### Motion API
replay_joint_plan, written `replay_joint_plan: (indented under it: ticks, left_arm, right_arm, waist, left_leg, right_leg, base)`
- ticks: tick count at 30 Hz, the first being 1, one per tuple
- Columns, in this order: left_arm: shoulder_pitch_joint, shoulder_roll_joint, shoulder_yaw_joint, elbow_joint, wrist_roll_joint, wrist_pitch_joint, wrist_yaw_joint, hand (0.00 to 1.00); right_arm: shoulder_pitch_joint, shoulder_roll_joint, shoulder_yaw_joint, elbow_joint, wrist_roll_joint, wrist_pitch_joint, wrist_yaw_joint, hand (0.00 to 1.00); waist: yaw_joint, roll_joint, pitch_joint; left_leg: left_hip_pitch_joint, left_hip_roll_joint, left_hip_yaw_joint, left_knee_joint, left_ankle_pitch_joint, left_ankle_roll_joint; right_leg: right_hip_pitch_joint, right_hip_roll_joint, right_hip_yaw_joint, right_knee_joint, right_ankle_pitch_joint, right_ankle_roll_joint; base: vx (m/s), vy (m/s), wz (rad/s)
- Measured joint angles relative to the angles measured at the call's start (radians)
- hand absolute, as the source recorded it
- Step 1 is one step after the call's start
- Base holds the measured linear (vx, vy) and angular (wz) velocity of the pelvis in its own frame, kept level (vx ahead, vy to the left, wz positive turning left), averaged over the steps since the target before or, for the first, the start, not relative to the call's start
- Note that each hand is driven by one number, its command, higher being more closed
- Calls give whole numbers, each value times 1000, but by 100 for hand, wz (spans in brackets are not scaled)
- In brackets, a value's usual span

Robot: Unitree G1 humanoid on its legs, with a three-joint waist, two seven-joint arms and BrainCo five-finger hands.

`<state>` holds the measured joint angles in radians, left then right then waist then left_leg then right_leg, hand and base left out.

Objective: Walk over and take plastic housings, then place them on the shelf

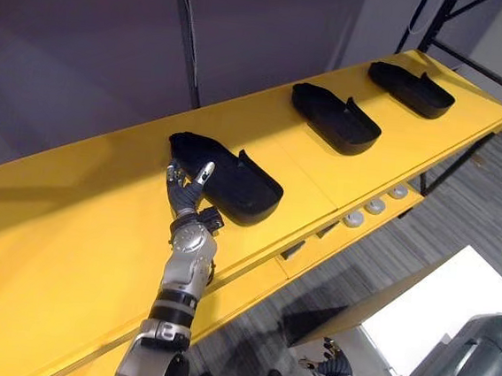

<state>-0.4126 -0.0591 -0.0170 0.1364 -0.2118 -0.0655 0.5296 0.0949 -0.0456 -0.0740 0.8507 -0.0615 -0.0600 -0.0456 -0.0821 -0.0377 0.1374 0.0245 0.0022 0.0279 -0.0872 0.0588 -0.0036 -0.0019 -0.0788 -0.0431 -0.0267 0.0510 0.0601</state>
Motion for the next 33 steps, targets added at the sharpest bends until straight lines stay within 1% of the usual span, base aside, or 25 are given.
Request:
replay_joint_plan:
  ticks: [3,8,10,11,12,13,14,16,20,24,28,33]
  left_arm:
    - [49,-1,-47,-99,11,-6,-46,0]
    - [98,-1,-108,-180,20,-16,-134,0]
    - [114,2,-134,-212,35,-21,-180,0]
    - [114,3,-139,-215,42,-21,-189,0]
    - [114,8,-149,-220,63,-21,-215,100]
    - [115,20,-170,-238,101,-21,-243,100]
    - [115,21,-174,-241,110,-21,-250,100]
    - [117,33,-219,-253,163,-22,-296,100]
    - [146,40,-286,-261,229,-22,-358,100]
    - [177,84,-365,-225,294,-25,-423,100]
    - [184,104,-414,-153,340,-29,-452,100]
    - [180,108,-492,-39,401,-31,-456,100]
  right_arm:
    - [19,-1,-1,0,25,-1,1,0]
    - [24,-13,12,1,39,-1,10,0]
    - [26,-22,17,4,39,-1,18,0]
    - [26,-23,17,7,39,-1,19,0]
    - [26,-25,17,9,40,-1,23,0]
    - [27,-26,16,9,40,-1,30,0]
    - [27,-26,16,10,40,-1,31,0]
    - [28,-28,16,19,40,-2,36,0]
    - [29,-30,16,23,40,-3,44,0]
    - [29,-31,18,27,40,-4,51,0]
    - [29,-31,24,30,39,-4,51,0]
    - [21,-31,39,38,39,-4,51,0]
  waist:
    - [3,0,0]
    - [14,1,-5]
    - [17,3,-10]
    - [18,3,-12]
    - [19,4,-15]
    - [19,3,-15]
    - [19,3,-16]
    - [27,3,-21]
    - [36,5,-24]
    - [37,9,-31]
    - [36,9,-40]
    - [31,8,-40]
  left_leg:
    - [0,-2,-4,-4,-2,-2]
    - [-1,-4,-8,-4,-4,-5]
    - [-3,-4,-9,-4,-4,-5]
    - [-3,-4,-9,-4,-3,-5]
    - [-4,-3,-10,-4,-3,-4]
    - [-4,-3,-10,-4,0,0]
    - [-4,-3,-10,-4,0,0]
    - [-4,-4,-10,-4,1,2]
    - [-4,-4,-10,-4,2,3]
    - [-1,-4,-10,-4,4,5]
    - [0,-5,-8,-4,4,5]
    - [0,-6,-9,-4,4,6]
  right_leg:
    - [-2,-3,0,8,-3,4]
    - [-8,-4,0,18,-7,8]
    - [-9,-4,-1,18,-7,9]
    - [-9,-4,-1,18,-7,9]
    - [-10,-4,-1,18,-7,9]
    - [-10,-3,-1,18,-7,9]
    - [-10,-3,-1,18,-7,9]
    - [-10,-3,-1,18,-7,9]
    - [-11,-1,-1,19,-7,9]
    - [-8,0,-1,18,-7,9]
    - [-6,-1,-1,16,-7,9]
    - [0,-2,-4,3,-6,9]
  base:
    - [-29,19,3]
    - [-8,4,0]
    - [0,0,0]
    - [0,0,0]
    - [0,0,0]
    - [0,0,0]
    - [0,0,0]
    - [0,0,0]
    - [0,0,0]
    - [0,0,0]
    - [0,0,0]
    - [0,0,0]
